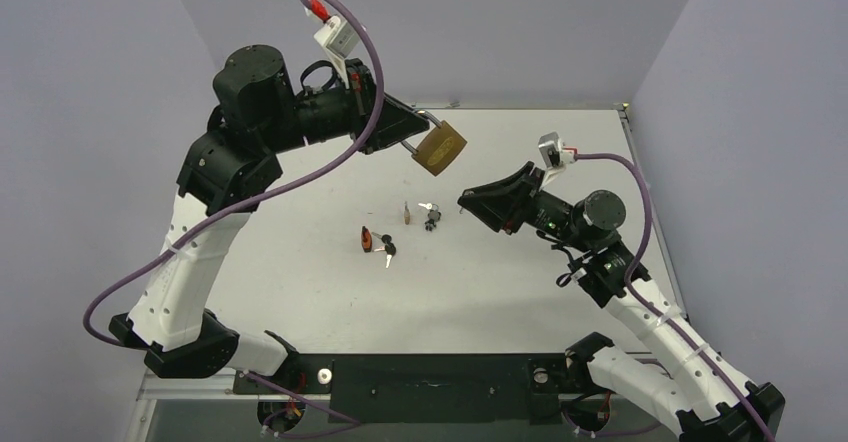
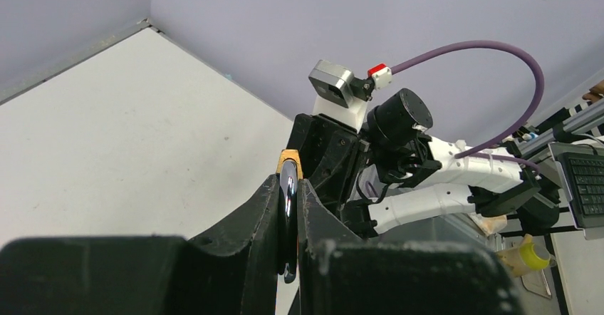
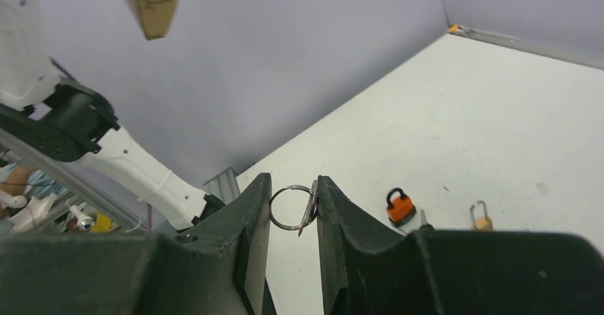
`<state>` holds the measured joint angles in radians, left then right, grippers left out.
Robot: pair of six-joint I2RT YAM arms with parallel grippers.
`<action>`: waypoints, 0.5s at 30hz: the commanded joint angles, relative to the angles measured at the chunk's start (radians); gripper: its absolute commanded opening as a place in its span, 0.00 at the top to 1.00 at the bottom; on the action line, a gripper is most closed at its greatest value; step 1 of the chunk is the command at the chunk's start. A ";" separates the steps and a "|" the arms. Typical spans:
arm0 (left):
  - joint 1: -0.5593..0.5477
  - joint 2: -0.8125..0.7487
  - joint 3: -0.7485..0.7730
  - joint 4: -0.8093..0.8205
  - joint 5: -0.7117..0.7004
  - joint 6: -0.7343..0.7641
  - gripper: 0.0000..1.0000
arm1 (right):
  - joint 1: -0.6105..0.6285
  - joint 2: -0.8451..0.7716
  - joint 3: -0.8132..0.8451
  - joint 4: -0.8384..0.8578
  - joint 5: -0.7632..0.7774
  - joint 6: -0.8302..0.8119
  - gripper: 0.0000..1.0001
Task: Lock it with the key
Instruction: Lock the lock, then place the key at the center of the board, then place the lock at the center of the board.
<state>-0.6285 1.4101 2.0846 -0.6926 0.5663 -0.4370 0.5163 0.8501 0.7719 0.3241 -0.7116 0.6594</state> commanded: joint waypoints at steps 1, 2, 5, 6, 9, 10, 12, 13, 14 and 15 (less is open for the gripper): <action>0.004 -0.016 -0.048 0.129 -0.082 -0.007 1.00 | -0.016 -0.005 -0.013 -0.160 0.165 -0.070 1.00; 0.003 -0.017 -0.096 0.149 -0.089 -0.013 1.00 | -0.023 -0.007 -0.029 -0.188 0.216 -0.066 1.00; -0.013 -0.015 -0.189 0.188 -0.164 -0.026 1.00 | -0.040 -0.010 -0.050 -0.296 0.357 -0.058 1.00; -0.018 -0.013 -0.230 0.205 -0.186 -0.030 1.00 | -0.052 -0.003 -0.049 -0.337 0.437 -0.050 1.00; -0.067 0.012 -0.299 0.237 -0.343 -0.037 1.00 | -0.100 0.041 -0.053 -0.474 0.603 -0.004 1.00; -0.092 0.018 -0.333 0.247 -0.377 -0.038 1.00 | -0.114 0.050 -0.060 -0.486 0.617 0.031 1.00; -0.134 0.046 -0.377 0.281 -0.466 -0.038 1.00 | -0.165 0.074 -0.088 -0.496 0.629 0.081 1.00; -0.147 0.074 -0.389 0.296 -0.520 -0.035 1.00 | -0.193 0.089 -0.106 -0.494 0.631 0.093 1.00; -0.172 0.092 -0.405 0.303 -0.539 -0.034 1.00 | -0.206 0.097 -0.114 -0.494 0.633 0.108 1.00; -0.183 0.127 -0.420 0.318 -0.587 -0.033 1.00 | -0.224 0.114 -0.123 -0.492 0.641 0.109 1.00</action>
<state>-0.7475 1.4902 1.6806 -0.5873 0.1745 -0.4461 0.3485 0.9260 0.6857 -0.1146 -0.1841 0.6968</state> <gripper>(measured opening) 0.072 0.230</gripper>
